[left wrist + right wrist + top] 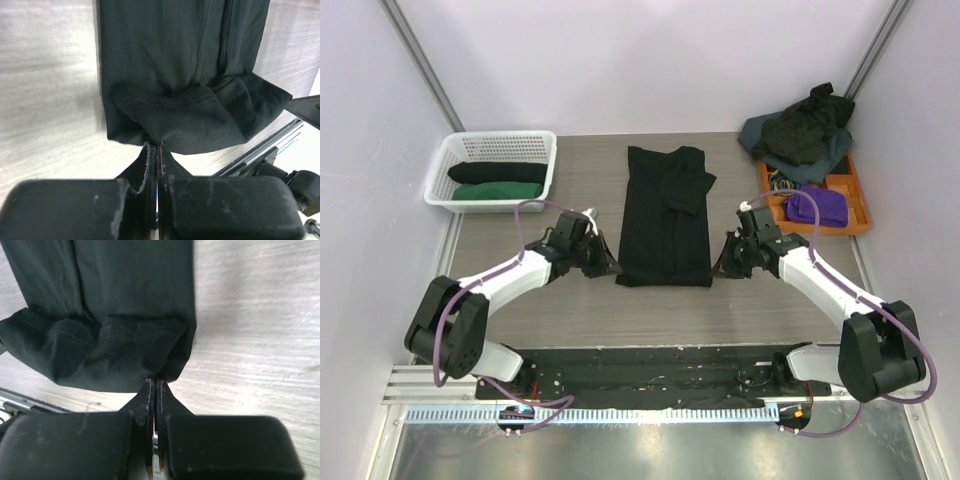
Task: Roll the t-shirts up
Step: Roll the T-shirt to the center of the board.
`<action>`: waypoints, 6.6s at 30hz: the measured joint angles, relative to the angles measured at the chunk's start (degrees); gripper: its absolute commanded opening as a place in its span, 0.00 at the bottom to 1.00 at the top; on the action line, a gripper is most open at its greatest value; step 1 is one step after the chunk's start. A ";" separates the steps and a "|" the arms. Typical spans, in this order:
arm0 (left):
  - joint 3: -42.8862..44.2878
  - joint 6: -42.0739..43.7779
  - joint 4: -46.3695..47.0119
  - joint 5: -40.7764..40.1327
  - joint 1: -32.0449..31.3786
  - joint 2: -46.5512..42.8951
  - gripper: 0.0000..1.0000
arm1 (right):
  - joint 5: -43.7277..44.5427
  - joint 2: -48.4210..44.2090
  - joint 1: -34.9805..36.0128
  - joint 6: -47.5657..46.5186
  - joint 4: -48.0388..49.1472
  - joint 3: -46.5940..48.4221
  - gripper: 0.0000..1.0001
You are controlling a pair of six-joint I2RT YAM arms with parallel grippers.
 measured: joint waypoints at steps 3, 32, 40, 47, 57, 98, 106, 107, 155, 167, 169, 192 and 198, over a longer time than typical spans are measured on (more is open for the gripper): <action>1.95 0.37 0.02 0.59 1.27 2.60 0.01 | -0.31 2.08 -1.46 -0.48 0.76 0.55 0.01; 11.93 3.45 0.66 2.12 5.31 17.57 0.42 | 3.43 19.85 -4.87 -0.96 7.26 9.90 0.42; 9.75 3.19 0.59 0.92 4.20 1.49 0.30 | 0.35 5.62 -4.92 -0.52 8.48 8.66 0.25; 4.76 -0.61 7.48 3.13 -1.81 0.55 0.21 | -13.42 4.96 -1.70 5.09 22.36 -0.92 0.01; 4.26 -4.63 20.35 7.13 -2.34 15.89 0.19 | -23.45 21.68 1.88 11.56 42.29 -2.99 0.01; -4.44 14.91 9.20 -9.22 -3.61 -2.86 0.51 | 3.91 -4.57 -3.58 -3.72 14.27 -10.51 0.35; -5.81 16.39 12.28 -9.11 -4.09 -0.50 0.48 | 10.40 -0.96 2.73 -5.40 14.05 -10.51 0.43; -5.95 16.50 12.52 -9.11 -4.09 0.22 0.47 | 11.08 -0.42 3.10 -5.55 14.10 -10.47 0.42; -2.45 16.65 13.35 -6.62 -4.09 9.90 0.00 | 16.76 8.24 8.02 -7.23 19.08 -7.96 0.01; -7.48 13.70 7.52 -4.57 -4.15 -0.13 0.00 | 12.04 -6.25 9.20 -1.79 11.21 -12.55 0.01; -8.37 13.20 6.14 -4.17 -4.24 -2.58 0.00 | 10.88 -7.30 9.51 -0.96 9.94 -12.92 0.01; 3.58 7.98 -5.49 -1.38 -3.61 1.07 0.02 | 6.93 -1.22 8.15 -1.40 4.83 -3.45 0.01; 5.53 6.67 -5.38 0.52 -0.42 3.10 0.02 | 4.61 2.47 4.00 -2.89 4.81 0.31 0.01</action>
